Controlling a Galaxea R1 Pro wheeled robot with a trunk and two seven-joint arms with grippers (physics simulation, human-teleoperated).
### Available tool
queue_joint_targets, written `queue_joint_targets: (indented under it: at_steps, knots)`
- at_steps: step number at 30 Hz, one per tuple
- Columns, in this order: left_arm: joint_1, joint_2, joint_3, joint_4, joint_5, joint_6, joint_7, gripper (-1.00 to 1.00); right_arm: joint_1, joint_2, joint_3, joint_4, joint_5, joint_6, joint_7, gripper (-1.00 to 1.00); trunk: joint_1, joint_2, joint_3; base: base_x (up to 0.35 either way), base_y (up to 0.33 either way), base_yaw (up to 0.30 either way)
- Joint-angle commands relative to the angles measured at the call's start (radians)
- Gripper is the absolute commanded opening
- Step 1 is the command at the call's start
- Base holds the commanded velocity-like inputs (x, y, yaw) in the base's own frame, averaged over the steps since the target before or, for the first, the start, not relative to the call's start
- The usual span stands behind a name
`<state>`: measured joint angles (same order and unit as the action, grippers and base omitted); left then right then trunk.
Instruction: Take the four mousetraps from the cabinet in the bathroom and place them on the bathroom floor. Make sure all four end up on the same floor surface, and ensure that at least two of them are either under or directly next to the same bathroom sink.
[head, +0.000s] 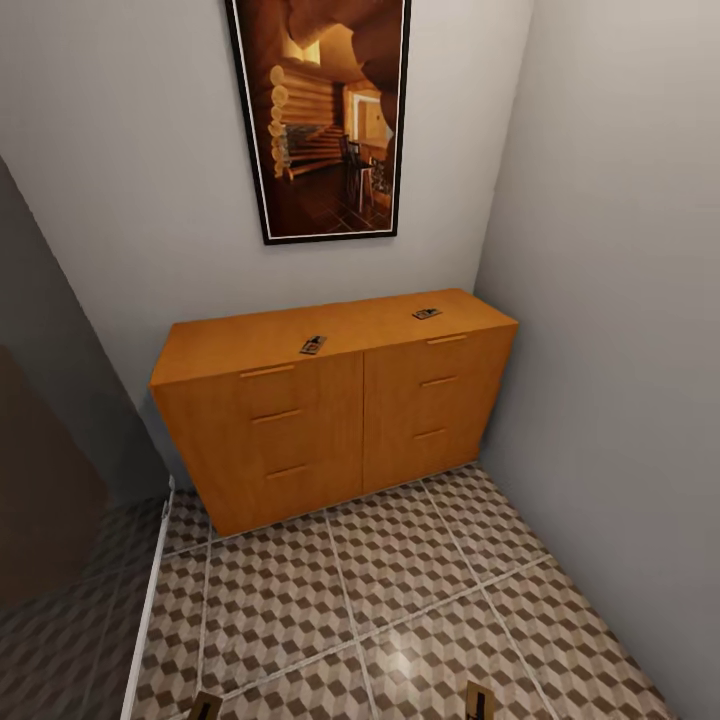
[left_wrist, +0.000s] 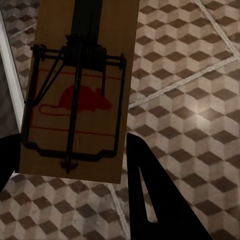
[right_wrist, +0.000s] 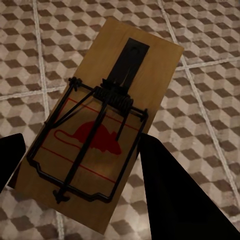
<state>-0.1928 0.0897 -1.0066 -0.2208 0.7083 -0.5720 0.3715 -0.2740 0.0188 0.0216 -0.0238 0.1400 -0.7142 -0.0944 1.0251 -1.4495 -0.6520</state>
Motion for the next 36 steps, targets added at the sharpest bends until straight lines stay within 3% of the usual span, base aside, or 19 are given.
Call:
queue_joint_targets:
  at_steps: [1, 9, 36]
  knots:
    - [0.0, 0.001, -0.009, -0.002, -0.001, 0.001, 0.014, -1.0, -0.001, 0.0, 0.001, 0.001, 0.006, -0.002, -0.002, -1.0, 0.0, 0.0, -0.001, 0.0, 0.0, 0.0]
    - [0.0, -0.002, -0.009, 0.002, -0.001, 0.001, 0.014, -1.0, -0.001, 0.0, 0.001, 0.001, 0.006, -0.002, -0.001, -1.0, 0.0, 0.0, 0.0, 0.0, 0.0, -0.074]
    - [0.0, -0.004, -0.009, 0.004, -0.001, 0.001, 0.014, -1.0, -0.001, 0.0, 0.0, 0.001, 0.006, -0.002, -0.001, -1.0, 0.0, 0.0, 0.019, 0.0, 0.0, -0.266]
